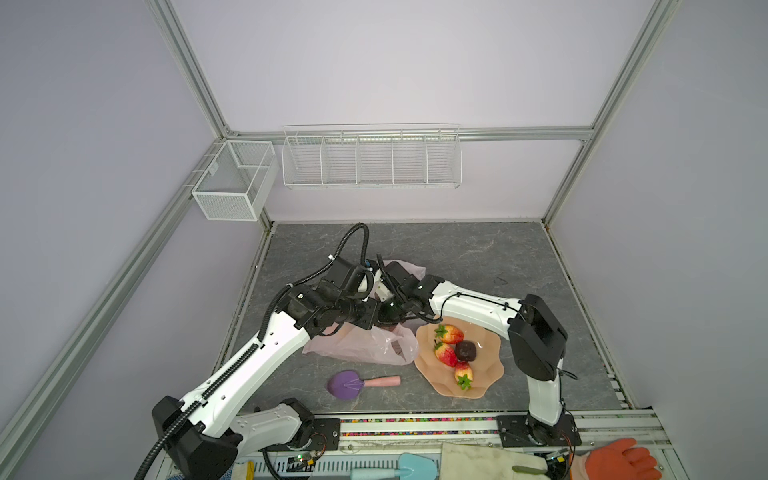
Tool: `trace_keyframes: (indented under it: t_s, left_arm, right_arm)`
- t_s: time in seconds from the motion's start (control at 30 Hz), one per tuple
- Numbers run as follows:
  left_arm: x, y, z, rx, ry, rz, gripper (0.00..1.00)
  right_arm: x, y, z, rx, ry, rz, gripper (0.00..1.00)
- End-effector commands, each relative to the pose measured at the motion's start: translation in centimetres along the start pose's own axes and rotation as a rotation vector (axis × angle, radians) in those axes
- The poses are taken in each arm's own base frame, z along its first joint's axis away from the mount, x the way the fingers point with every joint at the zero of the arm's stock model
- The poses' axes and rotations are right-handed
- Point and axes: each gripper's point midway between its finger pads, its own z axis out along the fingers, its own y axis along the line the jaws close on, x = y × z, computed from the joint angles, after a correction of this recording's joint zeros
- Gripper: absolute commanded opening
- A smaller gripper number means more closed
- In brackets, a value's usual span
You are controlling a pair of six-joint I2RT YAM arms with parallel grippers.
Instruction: Place the fruits into the plastic bag
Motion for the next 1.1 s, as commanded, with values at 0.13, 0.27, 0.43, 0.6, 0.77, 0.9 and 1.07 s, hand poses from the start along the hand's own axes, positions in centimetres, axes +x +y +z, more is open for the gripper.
trace_keyframes:
  t_s: [0.13,0.27,0.43,0.6,0.77,0.9,1.07]
  left_arm:
    - [-1.9,-1.7,-0.7,0.057,-0.074,0.071,0.0]
    - [-2.2,-1.3,-1.0,0.032,-0.091,0.072,0.0]
    - [-2.4,-0.8,-1.3,0.002,-0.101,0.069,0.0]
    - [-2.8,0.1,-2.1,-0.051,-0.135,0.058,0.0]
    - [-3.3,0.7,-3.4,-0.092,-0.177,0.05,0.0]
    - [-3.3,0.9,-3.7,-0.098,-0.188,0.049,0.0]
    - [-2.7,1.0,-3.2,-0.099,-0.171,0.048,0.0]
  right_arm:
    - [0.6,2.3,4.0,-0.054,0.059,0.112,0.07]
    - [0.5,2.4,4.5,-0.067,0.064,0.146,0.12]
    - [0.7,2.5,4.6,-0.074,0.077,0.183,0.35]
    - [1.0,2.6,4.2,-0.094,0.082,0.215,0.56]
    - [1.4,2.3,3.3,-0.107,0.076,0.23,0.69]
    - [1.7,2.4,2.3,-0.113,0.072,0.235,0.74]
    - [2.1,2.3,-0.2,-0.075,0.059,0.209,0.8]
